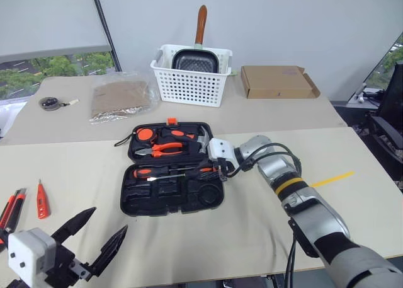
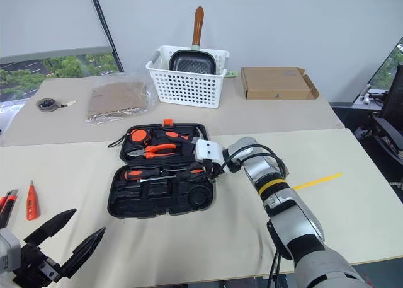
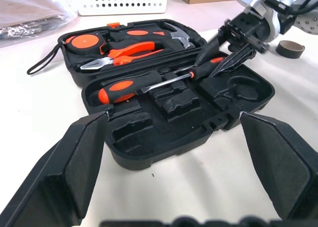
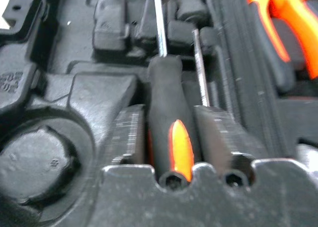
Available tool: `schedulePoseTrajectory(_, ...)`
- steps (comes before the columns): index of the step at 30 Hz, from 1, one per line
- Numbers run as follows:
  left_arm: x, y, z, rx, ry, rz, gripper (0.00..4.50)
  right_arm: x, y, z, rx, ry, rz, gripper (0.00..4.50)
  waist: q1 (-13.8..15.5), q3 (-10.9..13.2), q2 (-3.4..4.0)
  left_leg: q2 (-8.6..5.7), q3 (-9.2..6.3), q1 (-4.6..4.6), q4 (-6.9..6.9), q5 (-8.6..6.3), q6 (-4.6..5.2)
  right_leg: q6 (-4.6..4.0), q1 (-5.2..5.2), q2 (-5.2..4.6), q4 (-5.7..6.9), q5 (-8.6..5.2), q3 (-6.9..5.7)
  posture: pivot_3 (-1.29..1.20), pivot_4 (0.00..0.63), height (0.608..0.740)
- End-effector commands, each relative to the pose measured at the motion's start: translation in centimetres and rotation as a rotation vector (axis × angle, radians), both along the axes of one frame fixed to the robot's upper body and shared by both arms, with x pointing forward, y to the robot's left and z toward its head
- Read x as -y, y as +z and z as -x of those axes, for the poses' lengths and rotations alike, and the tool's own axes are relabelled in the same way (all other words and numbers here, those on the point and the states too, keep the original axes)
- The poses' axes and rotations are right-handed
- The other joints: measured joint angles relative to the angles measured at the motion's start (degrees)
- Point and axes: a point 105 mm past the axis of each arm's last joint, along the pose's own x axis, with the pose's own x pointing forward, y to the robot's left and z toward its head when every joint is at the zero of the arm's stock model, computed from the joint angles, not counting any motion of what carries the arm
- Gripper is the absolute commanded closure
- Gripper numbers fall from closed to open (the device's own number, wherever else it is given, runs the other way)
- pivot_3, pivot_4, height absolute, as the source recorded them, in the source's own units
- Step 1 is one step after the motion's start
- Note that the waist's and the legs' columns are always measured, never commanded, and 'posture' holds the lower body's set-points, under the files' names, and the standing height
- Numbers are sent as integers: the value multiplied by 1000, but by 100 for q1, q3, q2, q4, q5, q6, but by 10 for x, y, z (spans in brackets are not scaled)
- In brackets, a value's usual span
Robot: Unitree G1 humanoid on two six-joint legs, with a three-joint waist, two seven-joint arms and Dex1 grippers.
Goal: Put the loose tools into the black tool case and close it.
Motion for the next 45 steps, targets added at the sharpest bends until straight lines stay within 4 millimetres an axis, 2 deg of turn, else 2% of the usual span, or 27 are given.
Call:
schedulePoseTrajectory(1, -3, 5, -1, 18, -6, -10, 0, -1, 27, 3, -19, 19, -92, 908, -3, 0, 0, 0, 1, 1, 0, 0, 0, 0, 0, 0, 0, 0, 1, 0, 150, 700)
schedulePoseTrajectory(2, -4, 5, -1, 16, -8, -10, 0, 0, 36, 4, -70, 17, -137, 623, -3, 0, 0, 0, 1, 1, 0, 0, 0, 0, 0, 0, 1, 0, 1, 0, 150, 700)
schedulePoseTrajectory(6, -4, 4, -2, 14, -14, -3, 0, 4, 56, 10, -200, 10, -252, 623, -7, 0, 1, 2, 1, -1, 0, 0, 0, 0, -6, 1, 4, 1, 1, 0, 150, 700)
schedulePoseTrajectory(9, -5, 2, -5, 9, -21, -1, 0, -3, 66, 7, -198, -22, -358, 623, -4, 0, 1, 2, 0, -2, 0, 0, 0, 0, -7, 0, 4, 0, 0, 0, 150, 700)
schedulePoseTrajectory(13, -6, 1, -7, 8, -28, -3, 0, -15, 53, 6, -118, -28, -348, 1603, -10, 0, 1, 2, 1, -1, -1, 0, -1, 0, -8, 1, 6, 1, 0, 0, 150, 700)
schedulePoseTrajectory(17, -9, 2, -8, 4, -31, -15, 0, -23, 29, 11, -51, 14, -257, 3003, -2, 0, 1, 1, 4, -3, -1, 0, -1, 2, -9, 1, 6, 2, 2, 0, 150, 700)
schedulePoseTrajectory(19, -10, 1, -8, 2, -32, -19, 0, -25, 22, 12, -32, 24, -233, 3821, -4, 0, 1, 0, 5, -5, -1, 0, -1, 2, -9, -1, 5, 2, 2, 0, 150, 700)
schedulePoseTrajectory(21, -10, 1, -7, -2, -31, -23, 0, -27, 17, 13, -31, 40, -219, 4458, -8, 0, 1, 0, 6, -6, 0, 1, -1, 2, -10, -1, 5, 2, 4, 0, 150, 700)
schedulePoseTrajectory(25, -11, 1, -5, -6, -28, -27, 0, -30, 5, 9, -25, 1, -164, 4458, -8, 0, 0, 2, 5, -2, 0, 1, -3, 0, -8, 0, 7, 0, 2, 0, 150, 700)
schedulePoseTrajectory(31, -11, 1, -5, -5, -23, -31, 0, -19, -23, 6, -25, -37, 41, 4458, -11, -3, 1, 2, 5, 11, 0, 3, -7, -4, -7, 0, 18, -2, 5, 0, 150, 700)
schedulePoseTrajectory(34, -11, 1, -5, -7, -15, -33, 0, -20, -25, 6, -11, -52, 57, 4458, 0, -8, 5, 3, 3, 34, -1, 0, -13, -7, -8, -2, 19, -5, 4, 0, 150, 700)
schedulePoseTrajectory(37, -13, 0, -4, -7, 1, -29, 0, -23, -20, 9, -48, -56, 8, 4458, 1, -12, -1, 2, 3, 38, 1, -21, -51, -8, -7, -4, 26, -5, 3, 0, 150, 700)
schedulePoseTrajectory(41, -29, -1, -10, 22, 132, -42, 0, -31, 12, 13, -13, -4, -187, 4458, 4, -17, -11, 2, 3, 36, 4, -21, -51, -7, -8, -5, 32, -5, 4, 0, 150, 700)
schedulePoseTrajectory(43, -40, 1, -13, 45, 216, -41, 0, -29, 25, 17, -11, 18, -266, 4458, 5, -25, -25, 2, 2, 26, 4, -20, -49, -7, -14, -4, 33, -5, 4, 0, 150, 700)
schedulePoseTrajectory(45, -60, 3, -19, 78, 367, -19, 0, -15, 45, 15, -34, 2, -361, 3907, 2, -22, -22, 1, 2, 9, 4, 4, -8, -6, -12, -4, 38, -4, 7, 0, 150, 700)
